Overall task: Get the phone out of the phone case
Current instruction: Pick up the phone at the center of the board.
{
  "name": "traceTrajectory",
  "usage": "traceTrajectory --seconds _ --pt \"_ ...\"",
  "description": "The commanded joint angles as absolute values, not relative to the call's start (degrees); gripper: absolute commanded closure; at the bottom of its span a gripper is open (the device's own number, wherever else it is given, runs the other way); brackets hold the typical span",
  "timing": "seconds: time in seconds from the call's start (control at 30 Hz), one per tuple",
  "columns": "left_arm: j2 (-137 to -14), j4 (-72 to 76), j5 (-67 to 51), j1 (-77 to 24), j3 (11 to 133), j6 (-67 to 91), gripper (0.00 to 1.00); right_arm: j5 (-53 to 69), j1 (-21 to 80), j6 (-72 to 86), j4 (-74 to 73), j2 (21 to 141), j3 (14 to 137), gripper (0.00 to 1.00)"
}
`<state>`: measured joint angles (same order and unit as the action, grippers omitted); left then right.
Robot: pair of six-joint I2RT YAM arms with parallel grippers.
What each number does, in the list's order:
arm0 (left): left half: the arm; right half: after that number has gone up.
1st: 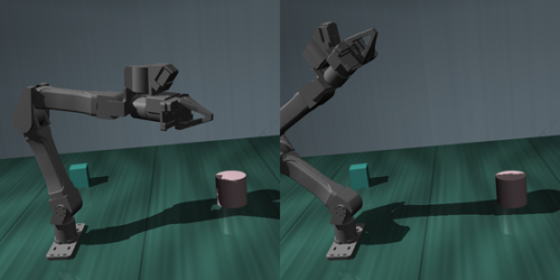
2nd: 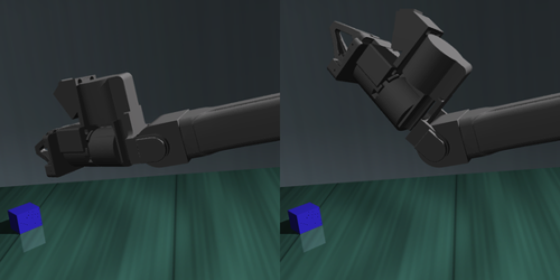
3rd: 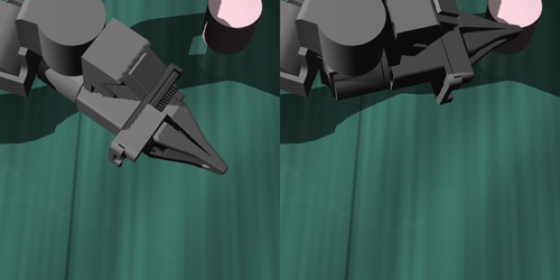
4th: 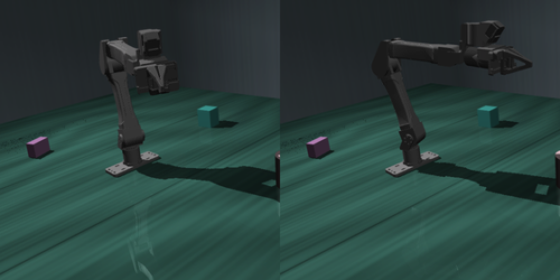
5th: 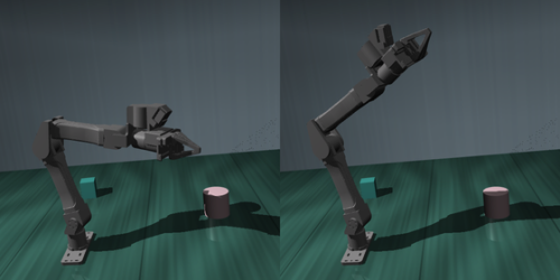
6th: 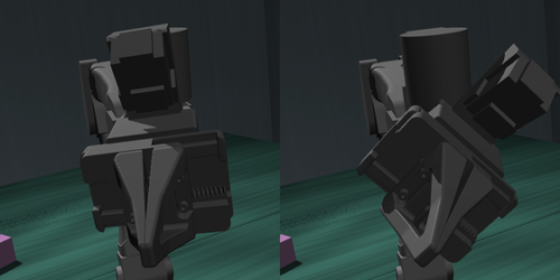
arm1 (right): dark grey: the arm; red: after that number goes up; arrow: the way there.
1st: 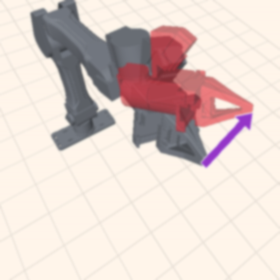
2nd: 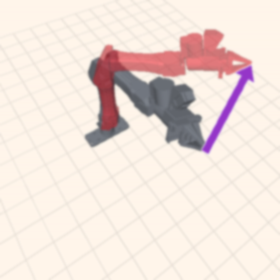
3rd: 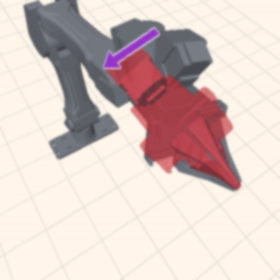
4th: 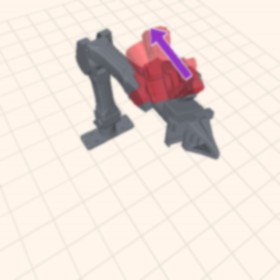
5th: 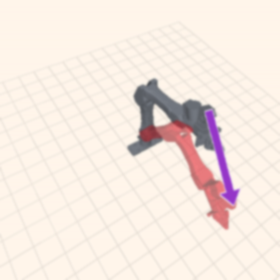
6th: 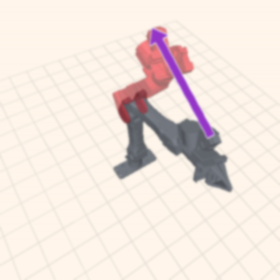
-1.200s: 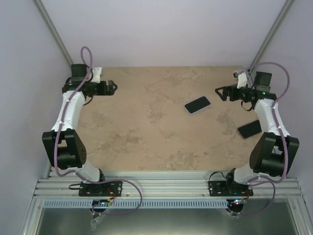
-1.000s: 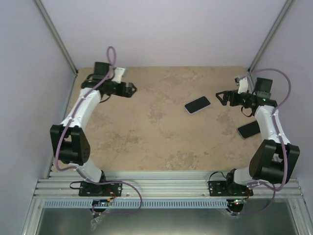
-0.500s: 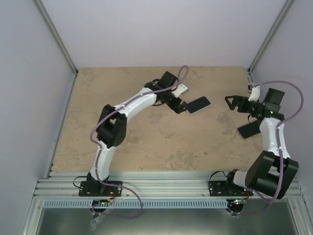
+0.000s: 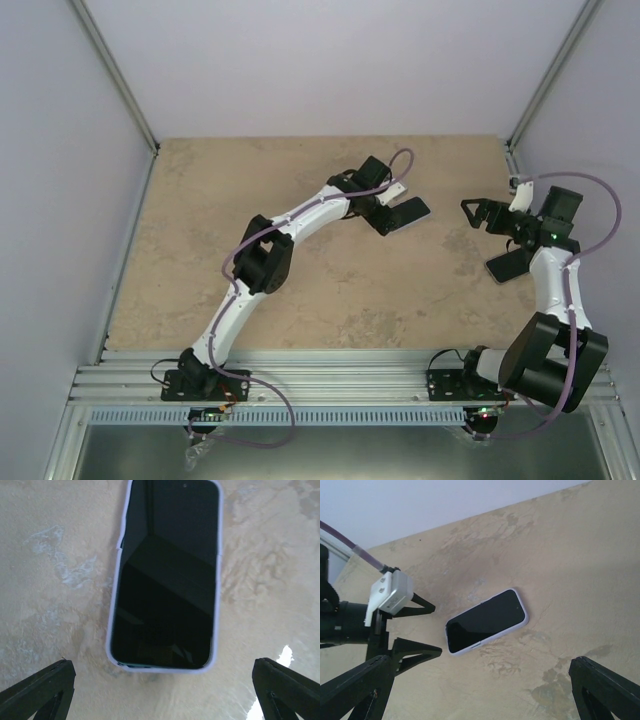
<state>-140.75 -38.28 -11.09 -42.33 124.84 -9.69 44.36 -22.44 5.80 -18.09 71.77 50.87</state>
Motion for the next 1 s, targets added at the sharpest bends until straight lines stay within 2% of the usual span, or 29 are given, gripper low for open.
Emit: traceTrajectory --seconds 0.0,0.2,0.77,0.97 --pt "-144.5 -37.5 -8.3 -42.4 128.4 -10.8 0.01 44.8 -22.9 6.3 -16.3 70.7 50.1 0.02" --pt "-148.9 -37.9 -9.2 -42.4 133.0 -9.7 0.01 44.7 -22.9 6.2 -16.4 70.6 50.1 0.02" --pt "-154.3 -33.7 -12.0 -44.3 135.8 -8.1 0.01 44.0 -23.1 5.9 -16.3 72.1 50.0 0.02" --pt "-156.5 -33.8 -5.8 -45.7 137.7 -8.4 0.01 43.6 -23.2 6.0 -16.4 72.2 50.3 0.02"
